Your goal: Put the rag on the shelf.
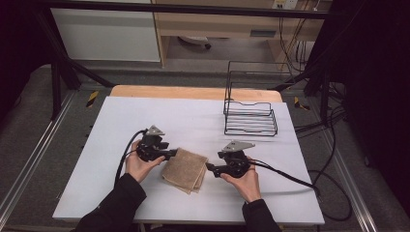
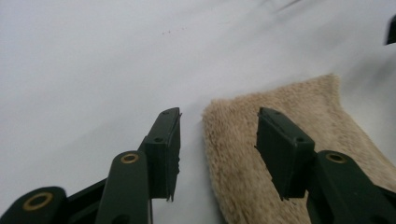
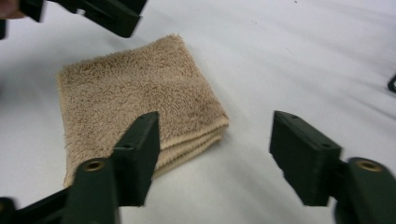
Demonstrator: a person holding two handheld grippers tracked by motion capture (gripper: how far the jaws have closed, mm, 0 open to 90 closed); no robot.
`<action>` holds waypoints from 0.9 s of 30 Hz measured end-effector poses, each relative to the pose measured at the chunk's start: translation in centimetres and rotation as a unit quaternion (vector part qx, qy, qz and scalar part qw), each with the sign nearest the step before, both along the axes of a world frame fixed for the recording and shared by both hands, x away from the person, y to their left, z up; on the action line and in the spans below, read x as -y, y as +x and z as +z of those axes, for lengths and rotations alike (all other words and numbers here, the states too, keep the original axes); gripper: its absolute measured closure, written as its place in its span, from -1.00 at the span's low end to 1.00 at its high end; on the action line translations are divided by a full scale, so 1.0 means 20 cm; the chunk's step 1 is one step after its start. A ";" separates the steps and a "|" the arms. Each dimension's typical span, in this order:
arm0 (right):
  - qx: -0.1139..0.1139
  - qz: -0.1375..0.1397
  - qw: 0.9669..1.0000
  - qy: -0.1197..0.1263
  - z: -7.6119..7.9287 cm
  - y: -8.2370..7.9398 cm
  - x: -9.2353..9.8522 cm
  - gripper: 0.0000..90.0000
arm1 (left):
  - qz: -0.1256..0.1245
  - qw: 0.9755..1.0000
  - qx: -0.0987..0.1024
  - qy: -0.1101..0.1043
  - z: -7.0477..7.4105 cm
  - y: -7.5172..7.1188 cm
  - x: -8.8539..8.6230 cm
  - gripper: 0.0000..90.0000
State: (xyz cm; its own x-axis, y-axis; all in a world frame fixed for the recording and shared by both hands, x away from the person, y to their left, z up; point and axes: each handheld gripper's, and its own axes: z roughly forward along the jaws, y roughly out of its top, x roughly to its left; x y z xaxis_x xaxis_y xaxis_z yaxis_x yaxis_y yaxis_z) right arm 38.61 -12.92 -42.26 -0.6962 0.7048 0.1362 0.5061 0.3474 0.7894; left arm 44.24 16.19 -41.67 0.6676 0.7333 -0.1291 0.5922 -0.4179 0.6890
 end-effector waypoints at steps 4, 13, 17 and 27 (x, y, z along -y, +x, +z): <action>-0.015 -0.021 1.000 0.009 -0.02 -0.03 0.05 -0.52 | -0.011 1.000 -0.021 0.000 -0.06 0.06 0.04 0.21; -0.033 -0.049 0.998 0.026 -0.06 -0.02 0.05 -0.65 | -0.039 0.998 -0.045 -0.006 -0.12 0.08 0.05 0.79; -0.036 -0.060 0.997 0.031 -0.05 0.01 -0.01 -0.58 | -0.043 0.998 -0.047 0.000 -0.10 0.06 0.04 0.89; -0.057 -0.085 0.995 0.021 -0.11 0.13 -0.16 0.01 | -0.043 0.999 -0.020 -0.006 -0.13 0.00 -0.01 0.89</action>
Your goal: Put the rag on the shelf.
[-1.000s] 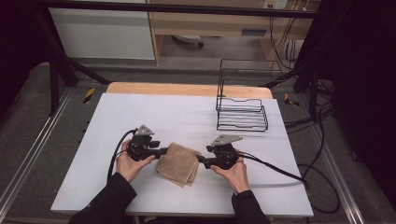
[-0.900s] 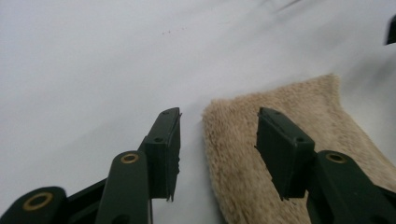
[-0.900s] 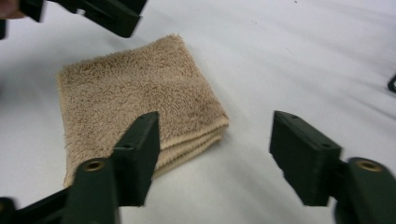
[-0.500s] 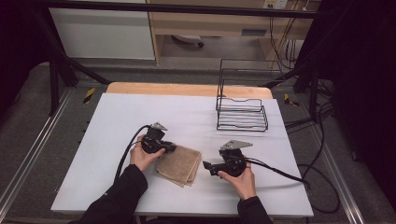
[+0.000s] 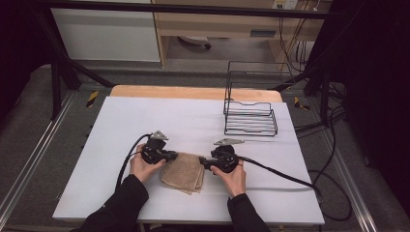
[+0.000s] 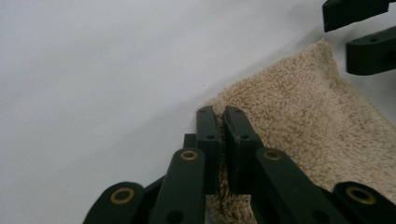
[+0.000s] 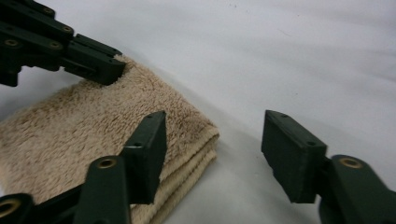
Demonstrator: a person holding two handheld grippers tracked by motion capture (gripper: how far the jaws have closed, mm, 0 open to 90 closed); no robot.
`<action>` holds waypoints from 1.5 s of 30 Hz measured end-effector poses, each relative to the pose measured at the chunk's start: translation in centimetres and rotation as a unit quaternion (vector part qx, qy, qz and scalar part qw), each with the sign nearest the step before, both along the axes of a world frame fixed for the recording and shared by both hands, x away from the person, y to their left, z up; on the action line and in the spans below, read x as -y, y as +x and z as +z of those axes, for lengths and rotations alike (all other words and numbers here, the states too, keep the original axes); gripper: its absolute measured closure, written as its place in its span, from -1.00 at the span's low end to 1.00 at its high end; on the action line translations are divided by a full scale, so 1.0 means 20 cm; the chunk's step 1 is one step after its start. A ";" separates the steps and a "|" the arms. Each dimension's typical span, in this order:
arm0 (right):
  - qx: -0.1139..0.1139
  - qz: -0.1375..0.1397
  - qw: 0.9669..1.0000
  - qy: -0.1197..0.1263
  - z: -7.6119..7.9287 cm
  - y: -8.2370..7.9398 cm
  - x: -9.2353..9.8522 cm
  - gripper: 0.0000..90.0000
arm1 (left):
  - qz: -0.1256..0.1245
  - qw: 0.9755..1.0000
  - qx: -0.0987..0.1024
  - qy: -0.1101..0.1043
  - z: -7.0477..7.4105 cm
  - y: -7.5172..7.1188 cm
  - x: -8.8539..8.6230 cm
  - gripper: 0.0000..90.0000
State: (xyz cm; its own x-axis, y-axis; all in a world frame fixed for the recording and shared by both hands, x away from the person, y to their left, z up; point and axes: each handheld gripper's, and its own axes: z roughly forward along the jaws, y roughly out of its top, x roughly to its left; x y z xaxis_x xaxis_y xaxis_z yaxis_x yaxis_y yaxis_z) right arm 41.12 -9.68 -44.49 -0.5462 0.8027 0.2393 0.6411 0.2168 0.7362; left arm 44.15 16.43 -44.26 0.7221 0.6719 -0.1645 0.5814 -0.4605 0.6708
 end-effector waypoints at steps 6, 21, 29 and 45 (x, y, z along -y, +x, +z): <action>-0.020 -0.010 1.000 -0.001 -0.03 0.03 -0.05 0.28 | -0.003 1.000 0.013 0.012 0.00 0.00 0.00 0.85; -0.064 -0.014 0.997 0.028 -0.05 -0.02 -0.08 0.80 | 0.014 1.000 0.002 0.004 -0.01 0.01 0.00 0.75; -0.060 -0.004 0.998 0.032 -0.04 -0.02 -0.07 0.89 | 0.015 1.000 0.005 -0.006 0.02 0.00 0.00 0.89; 0.027 0.036 0.997 0.067 0.15 -0.08 0.01 0.90 | 0.007 0.995 0.072 -0.075 0.26 -0.14 -0.07 0.90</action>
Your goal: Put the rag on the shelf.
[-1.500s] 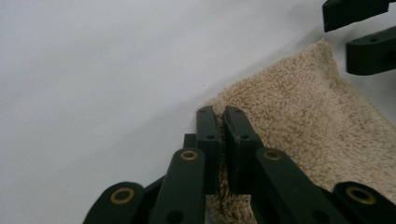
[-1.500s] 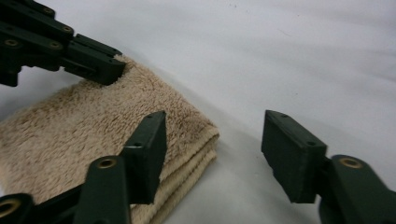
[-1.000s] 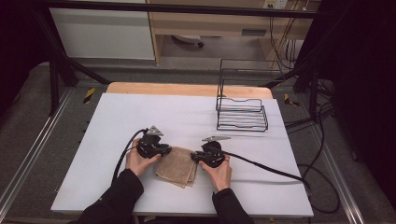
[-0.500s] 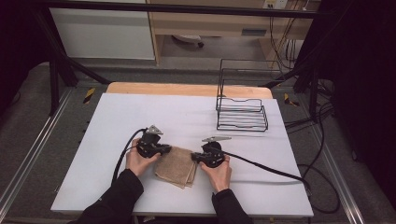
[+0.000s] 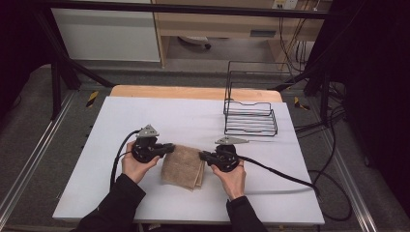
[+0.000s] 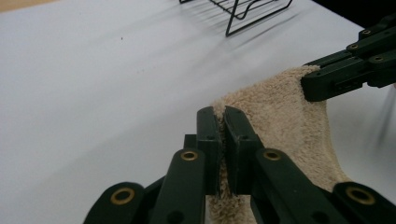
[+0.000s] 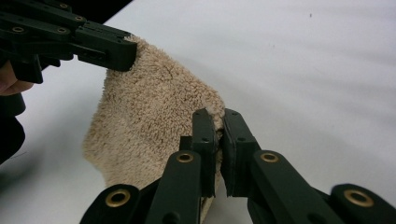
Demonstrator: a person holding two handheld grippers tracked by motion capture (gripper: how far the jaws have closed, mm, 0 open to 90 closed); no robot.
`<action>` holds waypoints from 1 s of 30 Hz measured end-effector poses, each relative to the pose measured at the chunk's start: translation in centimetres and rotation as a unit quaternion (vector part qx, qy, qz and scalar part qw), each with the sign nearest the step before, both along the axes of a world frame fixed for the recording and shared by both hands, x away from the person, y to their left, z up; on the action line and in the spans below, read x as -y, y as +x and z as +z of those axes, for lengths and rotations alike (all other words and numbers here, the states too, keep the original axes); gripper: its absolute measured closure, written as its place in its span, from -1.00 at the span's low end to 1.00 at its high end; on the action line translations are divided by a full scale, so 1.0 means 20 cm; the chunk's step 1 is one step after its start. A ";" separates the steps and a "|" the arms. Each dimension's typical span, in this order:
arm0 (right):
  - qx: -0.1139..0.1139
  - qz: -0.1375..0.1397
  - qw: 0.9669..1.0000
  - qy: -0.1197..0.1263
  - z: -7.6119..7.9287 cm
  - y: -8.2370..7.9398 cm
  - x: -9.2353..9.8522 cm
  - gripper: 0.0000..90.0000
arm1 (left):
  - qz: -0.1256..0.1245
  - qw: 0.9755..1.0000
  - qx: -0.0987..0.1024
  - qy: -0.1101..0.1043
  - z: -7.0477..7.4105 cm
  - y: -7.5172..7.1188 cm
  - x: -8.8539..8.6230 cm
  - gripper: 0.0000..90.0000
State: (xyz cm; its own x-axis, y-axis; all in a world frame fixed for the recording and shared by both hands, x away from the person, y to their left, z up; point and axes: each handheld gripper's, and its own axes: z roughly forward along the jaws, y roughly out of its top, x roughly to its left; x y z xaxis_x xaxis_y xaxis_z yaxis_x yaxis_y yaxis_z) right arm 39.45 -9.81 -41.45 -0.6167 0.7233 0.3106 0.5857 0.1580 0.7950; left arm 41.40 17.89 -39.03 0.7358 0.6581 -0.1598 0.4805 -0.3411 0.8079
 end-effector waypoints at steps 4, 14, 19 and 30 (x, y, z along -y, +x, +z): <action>0.024 0.012 1.000 0.002 0.05 -0.03 0.01 0.89 | 0.001 1.000 0.013 -0.001 0.03 -0.03 0.00 0.89; 0.061 0.028 0.998 -0.009 0.16 -0.07 0.04 0.89 | 0.007 0.999 0.040 -0.019 0.11 -0.09 0.01 0.89; 0.077 0.028 0.996 -0.014 0.22 -0.08 0.06 0.89 | 0.010 0.998 0.057 -0.030 0.16 -0.13 0.03 0.89; 0.101 0.029 0.994 -0.025 0.28 -0.10 0.11 0.89 | 0.013 0.997 0.066 -0.042 0.20 -0.15 0.08 0.89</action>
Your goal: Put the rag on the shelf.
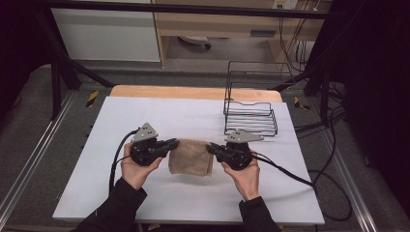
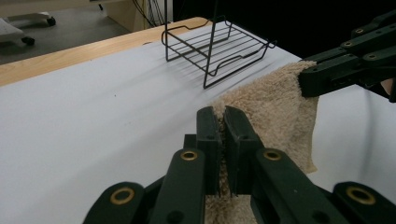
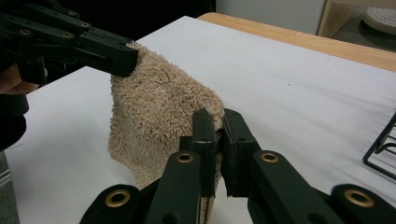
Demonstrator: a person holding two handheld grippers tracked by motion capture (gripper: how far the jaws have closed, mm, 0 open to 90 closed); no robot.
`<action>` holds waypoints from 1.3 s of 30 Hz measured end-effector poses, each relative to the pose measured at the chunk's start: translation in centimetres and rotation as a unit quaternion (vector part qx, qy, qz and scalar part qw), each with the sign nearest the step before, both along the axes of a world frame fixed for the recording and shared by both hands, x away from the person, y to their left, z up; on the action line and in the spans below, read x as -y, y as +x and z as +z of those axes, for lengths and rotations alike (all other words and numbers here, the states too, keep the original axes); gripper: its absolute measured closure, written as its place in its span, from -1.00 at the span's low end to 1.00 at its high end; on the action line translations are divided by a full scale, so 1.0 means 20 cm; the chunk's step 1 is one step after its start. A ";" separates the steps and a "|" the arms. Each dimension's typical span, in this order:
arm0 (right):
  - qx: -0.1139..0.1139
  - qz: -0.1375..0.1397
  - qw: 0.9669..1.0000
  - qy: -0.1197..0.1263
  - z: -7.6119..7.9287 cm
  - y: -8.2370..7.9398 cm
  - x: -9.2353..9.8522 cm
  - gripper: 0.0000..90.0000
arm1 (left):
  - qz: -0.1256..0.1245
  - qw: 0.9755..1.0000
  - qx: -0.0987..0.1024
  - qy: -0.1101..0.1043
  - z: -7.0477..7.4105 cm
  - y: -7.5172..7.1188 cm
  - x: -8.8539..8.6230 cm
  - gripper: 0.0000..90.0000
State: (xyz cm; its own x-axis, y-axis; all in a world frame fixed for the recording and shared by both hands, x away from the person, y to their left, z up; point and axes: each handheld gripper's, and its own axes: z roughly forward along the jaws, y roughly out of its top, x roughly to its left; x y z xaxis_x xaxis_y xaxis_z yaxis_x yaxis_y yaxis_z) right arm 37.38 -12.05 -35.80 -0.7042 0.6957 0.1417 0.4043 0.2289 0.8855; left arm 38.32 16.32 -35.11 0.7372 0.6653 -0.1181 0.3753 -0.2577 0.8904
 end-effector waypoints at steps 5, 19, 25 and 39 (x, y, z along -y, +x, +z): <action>0.009 -0.001 1.000 -0.003 0.03 -0.02 0.03 0.89 | -0.005 1.000 0.008 0.001 0.02 0.00 0.03 0.89; 0.036 -0.025 0.999 -0.014 0.12 -0.04 0.13 0.89 | -0.011 0.999 0.029 -0.012 0.08 0.02 0.16 0.89; 0.043 -0.036 0.998 -0.015 0.14 -0.04 0.19 0.89 | -0.015 0.999 0.040 -0.014 0.10 0.04 0.22 0.89; 0.068 -0.063 0.996 -0.005 0.20 -0.05 0.31 0.89 | -0.021 0.997 0.067 -0.033 0.16 0.08 0.35 0.89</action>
State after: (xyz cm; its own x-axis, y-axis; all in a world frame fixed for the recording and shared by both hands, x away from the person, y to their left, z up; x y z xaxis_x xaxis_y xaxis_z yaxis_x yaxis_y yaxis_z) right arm 36.34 -18.22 -31.83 -0.6228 0.7812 0.0438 0.3069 0.1924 0.9321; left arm 39.95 9.40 -31.82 0.7760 0.6279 -0.0593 0.2427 -0.2105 0.9470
